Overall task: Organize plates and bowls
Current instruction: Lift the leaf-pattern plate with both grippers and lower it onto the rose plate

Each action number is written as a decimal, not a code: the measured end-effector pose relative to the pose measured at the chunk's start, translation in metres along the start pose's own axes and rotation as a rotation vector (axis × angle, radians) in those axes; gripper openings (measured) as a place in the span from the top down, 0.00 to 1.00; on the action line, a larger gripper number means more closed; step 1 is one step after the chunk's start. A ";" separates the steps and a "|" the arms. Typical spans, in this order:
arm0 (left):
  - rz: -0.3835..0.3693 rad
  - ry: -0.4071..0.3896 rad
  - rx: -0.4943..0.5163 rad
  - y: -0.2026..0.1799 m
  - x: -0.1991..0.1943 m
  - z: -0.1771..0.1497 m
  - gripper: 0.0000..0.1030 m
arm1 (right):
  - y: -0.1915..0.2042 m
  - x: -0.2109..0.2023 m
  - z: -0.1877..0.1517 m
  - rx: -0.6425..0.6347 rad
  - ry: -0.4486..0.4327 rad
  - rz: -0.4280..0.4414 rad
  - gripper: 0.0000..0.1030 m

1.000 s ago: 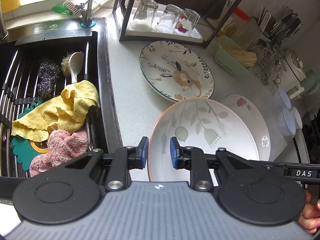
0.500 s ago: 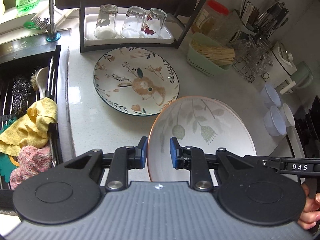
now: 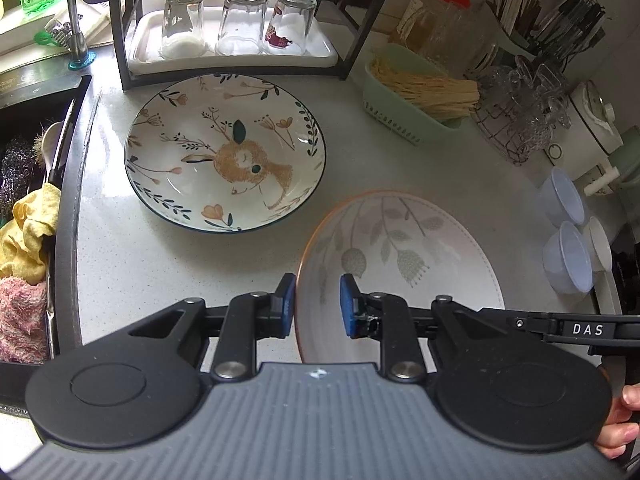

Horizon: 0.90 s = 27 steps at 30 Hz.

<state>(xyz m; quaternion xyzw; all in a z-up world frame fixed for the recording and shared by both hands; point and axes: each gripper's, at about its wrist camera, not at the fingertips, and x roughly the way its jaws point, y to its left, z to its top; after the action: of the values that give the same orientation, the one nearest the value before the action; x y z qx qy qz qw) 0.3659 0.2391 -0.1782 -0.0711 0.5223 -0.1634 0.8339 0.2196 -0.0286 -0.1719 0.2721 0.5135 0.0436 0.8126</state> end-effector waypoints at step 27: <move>0.139 0.074 0.209 -0.039 0.031 0.015 0.73 | -0.014 0.008 0.012 -0.040 -0.045 -0.045 0.81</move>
<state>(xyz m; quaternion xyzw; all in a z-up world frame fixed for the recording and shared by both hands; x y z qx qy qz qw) 0.3838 0.1914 -0.1868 0.0587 0.5365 -0.1613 0.8263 0.2307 -0.0423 -0.1809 0.2449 0.5000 0.0295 0.8301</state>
